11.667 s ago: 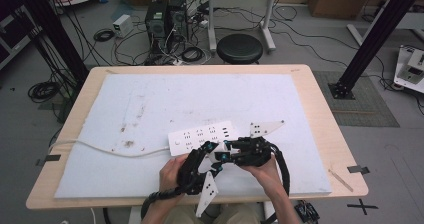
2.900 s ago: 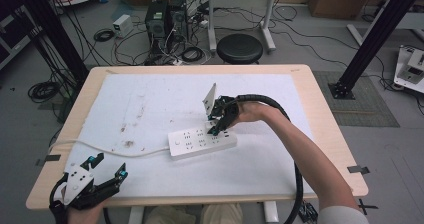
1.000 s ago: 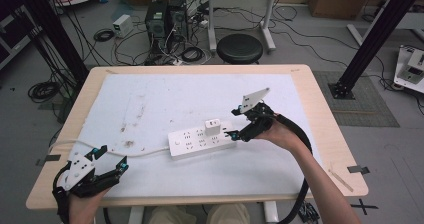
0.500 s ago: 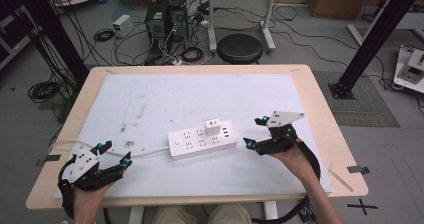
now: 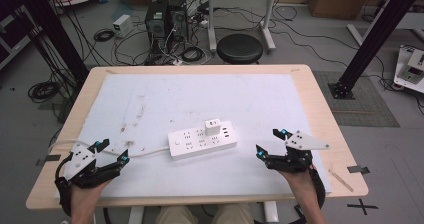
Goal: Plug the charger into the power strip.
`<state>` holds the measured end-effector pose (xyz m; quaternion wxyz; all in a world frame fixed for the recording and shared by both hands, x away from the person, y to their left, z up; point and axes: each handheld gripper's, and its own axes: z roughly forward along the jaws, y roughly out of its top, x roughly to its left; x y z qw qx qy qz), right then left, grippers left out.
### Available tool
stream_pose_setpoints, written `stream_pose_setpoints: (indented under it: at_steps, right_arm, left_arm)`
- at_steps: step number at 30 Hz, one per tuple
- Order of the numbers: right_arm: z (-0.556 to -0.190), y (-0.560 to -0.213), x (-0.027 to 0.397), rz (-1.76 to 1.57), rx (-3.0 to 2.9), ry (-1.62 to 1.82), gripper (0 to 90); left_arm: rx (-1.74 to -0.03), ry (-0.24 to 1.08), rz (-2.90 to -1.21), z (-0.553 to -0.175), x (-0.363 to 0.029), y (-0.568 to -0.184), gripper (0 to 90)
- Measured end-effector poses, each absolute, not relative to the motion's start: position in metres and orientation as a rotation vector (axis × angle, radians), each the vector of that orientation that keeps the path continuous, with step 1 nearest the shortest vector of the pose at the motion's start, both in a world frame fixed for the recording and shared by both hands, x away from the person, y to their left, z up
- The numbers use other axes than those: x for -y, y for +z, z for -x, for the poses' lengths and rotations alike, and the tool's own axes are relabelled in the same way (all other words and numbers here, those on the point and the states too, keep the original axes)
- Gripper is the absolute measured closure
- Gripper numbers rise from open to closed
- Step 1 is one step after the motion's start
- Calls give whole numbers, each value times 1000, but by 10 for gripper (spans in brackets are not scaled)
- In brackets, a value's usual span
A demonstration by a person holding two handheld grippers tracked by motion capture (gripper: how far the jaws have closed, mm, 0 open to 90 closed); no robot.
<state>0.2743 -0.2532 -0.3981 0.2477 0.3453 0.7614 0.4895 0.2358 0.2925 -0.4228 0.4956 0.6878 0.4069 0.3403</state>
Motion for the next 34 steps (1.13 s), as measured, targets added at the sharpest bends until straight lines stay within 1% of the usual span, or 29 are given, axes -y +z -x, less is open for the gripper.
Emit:
stream_pose_setpoints:
  at_steps: [18, 34]
  right_arm:
    - [-266, -412, 261, -1028, -2010, 1370, 210]
    - [-264, -413, 266, -1046, -1997, 1375, 210]
  left_arm:
    - [-981, 823, -1677, -239, -292, -419, 261]
    - [-972, 820, -1675, -240, -289, -419, 261]
